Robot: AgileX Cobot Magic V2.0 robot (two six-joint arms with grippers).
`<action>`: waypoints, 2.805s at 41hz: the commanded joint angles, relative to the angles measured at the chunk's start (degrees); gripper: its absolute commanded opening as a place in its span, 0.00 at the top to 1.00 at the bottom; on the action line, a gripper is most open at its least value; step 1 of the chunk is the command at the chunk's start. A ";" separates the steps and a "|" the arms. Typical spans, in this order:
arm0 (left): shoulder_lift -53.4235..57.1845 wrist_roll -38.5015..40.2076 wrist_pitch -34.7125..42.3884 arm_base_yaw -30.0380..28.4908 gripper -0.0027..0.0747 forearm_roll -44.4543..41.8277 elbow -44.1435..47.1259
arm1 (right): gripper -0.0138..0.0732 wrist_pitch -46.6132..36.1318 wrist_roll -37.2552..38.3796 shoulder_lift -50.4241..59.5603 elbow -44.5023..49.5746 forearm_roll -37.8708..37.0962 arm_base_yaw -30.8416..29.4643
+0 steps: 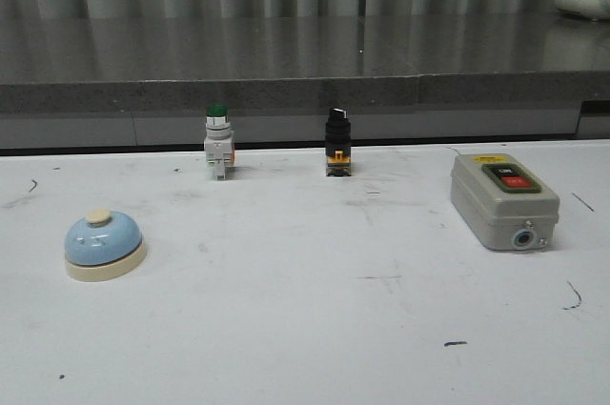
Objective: Place and press bell with both arms
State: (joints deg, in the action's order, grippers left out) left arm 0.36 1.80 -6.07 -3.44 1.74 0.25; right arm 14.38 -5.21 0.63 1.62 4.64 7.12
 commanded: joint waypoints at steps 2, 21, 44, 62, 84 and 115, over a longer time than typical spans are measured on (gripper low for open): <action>0.85 0.68 4.81 0.02 0.99 0.61 1.39 | 0.92 -4.25 -0.51 0.85 -0.40 -0.16 0.06; 0.85 0.68 5.02 0.02 0.99 0.61 1.39 | 0.92 -4.25 -0.51 0.85 -0.40 -0.16 0.06; -18.51 0.68 -2.20 0.14 0.99 4.71 -23.01 | 0.92 -4.25 -0.51 0.85 -0.40 -0.16 0.06; -32.69 0.68 -6.07 0.14 0.47 4.71 -28.35 | 0.92 -4.25 -0.51 0.85 -0.40 -0.16 0.06; -52.05 0.19 -6.61 12.33 0.11 6.42 -32.47 | 0.92 -4.25 -0.51 0.85 -0.40 -0.16 0.06; -99.09 0.20 -29.28 24.77 0.11 2.06 -65.88 | 0.92 -4.25 -0.51 0.85 -0.40 -0.16 0.06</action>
State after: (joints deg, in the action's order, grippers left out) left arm -97.90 1.71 -35.24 21.13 4.21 -61.56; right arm 14.42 -5.21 0.63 1.62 4.64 7.12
